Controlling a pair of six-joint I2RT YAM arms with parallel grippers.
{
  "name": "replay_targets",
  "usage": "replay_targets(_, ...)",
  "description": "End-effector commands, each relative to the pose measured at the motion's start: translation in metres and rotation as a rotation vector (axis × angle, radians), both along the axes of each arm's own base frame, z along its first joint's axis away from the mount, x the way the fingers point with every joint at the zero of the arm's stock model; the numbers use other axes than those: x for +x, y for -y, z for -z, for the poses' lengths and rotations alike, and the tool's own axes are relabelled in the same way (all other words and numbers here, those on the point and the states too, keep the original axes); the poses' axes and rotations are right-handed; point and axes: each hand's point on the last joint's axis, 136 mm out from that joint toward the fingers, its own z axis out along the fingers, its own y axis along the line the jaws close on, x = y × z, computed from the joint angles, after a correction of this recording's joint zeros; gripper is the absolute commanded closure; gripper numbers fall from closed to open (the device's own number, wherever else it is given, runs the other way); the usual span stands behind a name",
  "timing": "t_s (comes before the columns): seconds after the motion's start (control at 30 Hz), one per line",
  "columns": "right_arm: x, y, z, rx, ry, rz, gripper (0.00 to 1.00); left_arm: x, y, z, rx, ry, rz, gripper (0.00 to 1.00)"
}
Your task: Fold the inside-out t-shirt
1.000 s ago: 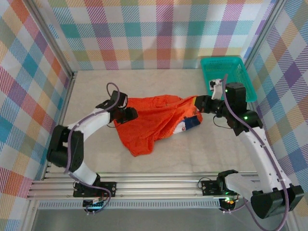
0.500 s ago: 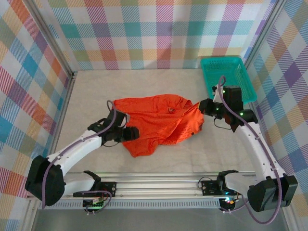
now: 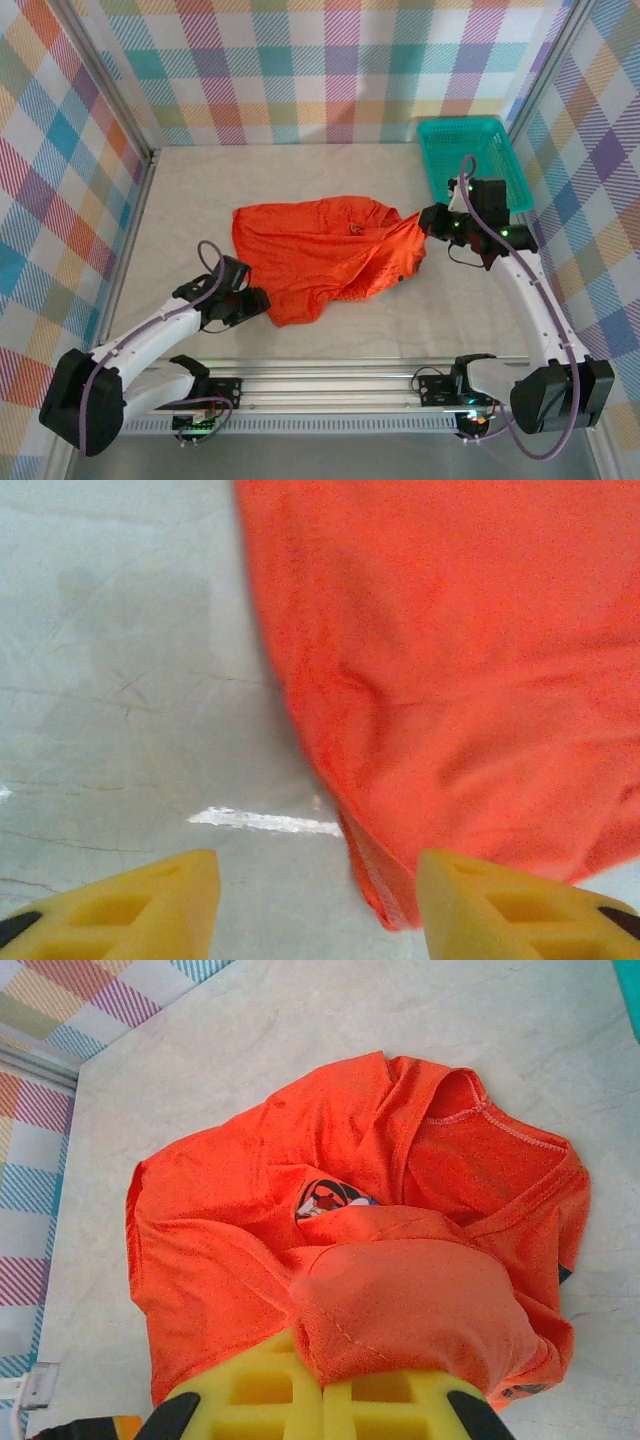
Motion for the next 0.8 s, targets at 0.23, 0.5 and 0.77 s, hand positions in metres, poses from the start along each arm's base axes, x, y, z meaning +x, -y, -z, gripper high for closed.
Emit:
replay_targets(0.23, -0.004, -0.002, -0.007, 0.040, 0.000, -0.010, 1.00, 0.041, 0.012, 0.002, -0.086, 0.096, -0.120, 0.60)
replay_targets(0.5, -0.005, 0.002, -0.012, 0.037, 0.013, 0.001, 1.00, 0.041, 0.017, 0.023, -0.068, 0.032, -0.102, 0.75)
replay_targets(0.77, 0.002, 0.002, -0.012, 0.048, 0.009, 0.004, 1.00, 0.062, -0.003, -0.038, 0.078, 0.165, -0.067, 1.00)
